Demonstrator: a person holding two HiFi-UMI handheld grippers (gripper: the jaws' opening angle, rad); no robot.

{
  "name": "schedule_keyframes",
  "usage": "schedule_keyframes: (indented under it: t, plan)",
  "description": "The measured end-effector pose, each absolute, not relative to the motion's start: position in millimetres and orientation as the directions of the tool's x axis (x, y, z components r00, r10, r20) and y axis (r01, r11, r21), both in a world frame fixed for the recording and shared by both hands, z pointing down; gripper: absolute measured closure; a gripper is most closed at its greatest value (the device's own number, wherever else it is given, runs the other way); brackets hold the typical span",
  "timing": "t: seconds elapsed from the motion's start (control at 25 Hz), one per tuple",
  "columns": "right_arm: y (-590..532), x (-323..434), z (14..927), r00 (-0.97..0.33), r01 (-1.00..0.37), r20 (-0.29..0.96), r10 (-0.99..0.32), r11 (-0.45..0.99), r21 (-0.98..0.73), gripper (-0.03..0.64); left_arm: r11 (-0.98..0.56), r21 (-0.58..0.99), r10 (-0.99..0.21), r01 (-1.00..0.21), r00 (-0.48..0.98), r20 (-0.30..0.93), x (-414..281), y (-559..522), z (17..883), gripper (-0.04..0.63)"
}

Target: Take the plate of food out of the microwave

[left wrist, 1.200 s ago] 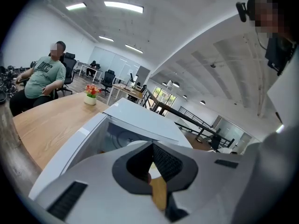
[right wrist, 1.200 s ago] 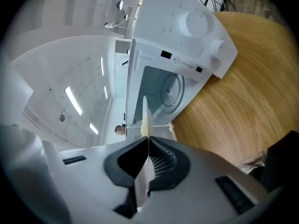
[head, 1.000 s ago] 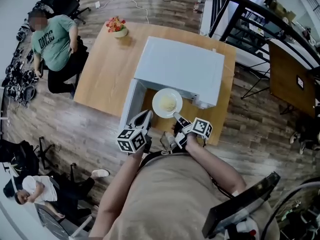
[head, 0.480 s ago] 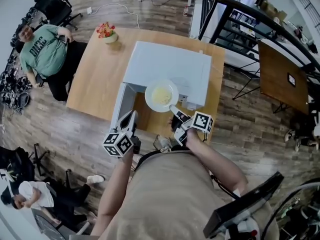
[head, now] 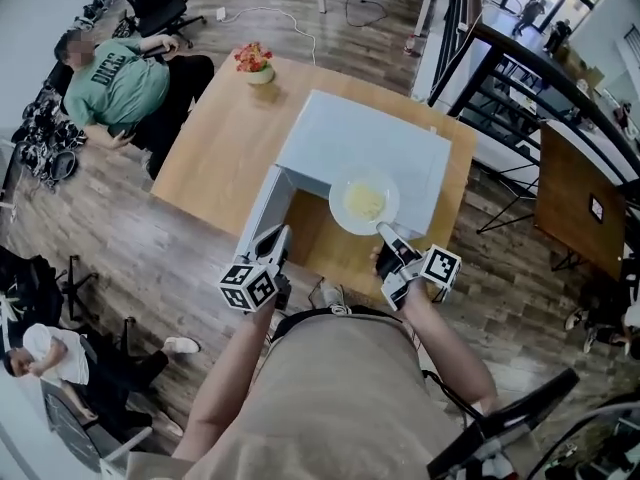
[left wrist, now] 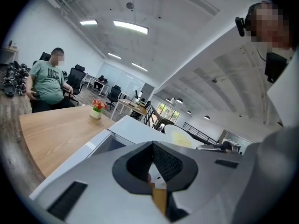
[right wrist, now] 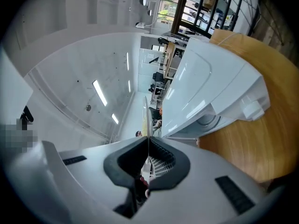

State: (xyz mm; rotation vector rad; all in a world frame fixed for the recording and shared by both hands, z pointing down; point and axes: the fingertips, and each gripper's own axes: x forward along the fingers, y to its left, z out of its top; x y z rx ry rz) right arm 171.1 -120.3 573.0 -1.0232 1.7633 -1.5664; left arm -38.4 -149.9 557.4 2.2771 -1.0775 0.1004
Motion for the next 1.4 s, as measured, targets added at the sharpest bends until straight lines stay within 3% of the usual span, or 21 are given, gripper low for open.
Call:
schedule_keyframes:
  t: [0.8,1.4]
  plan:
    - [-91,141,629,-0.692,-0.188,0.142,-0.708,-0.013,-0.982,0.603,-0.432,0.472,-0.692,-0.768,0.618,0.374,-52,-117,600,0.592]
    - [-89,109,706,-0.746,-0.212,0.245,-0.619,-0.129,-0.969,0.604,-0.411,0.469,-0.688,-0.782,0.603,0.403,-60,-122,622,0.592]
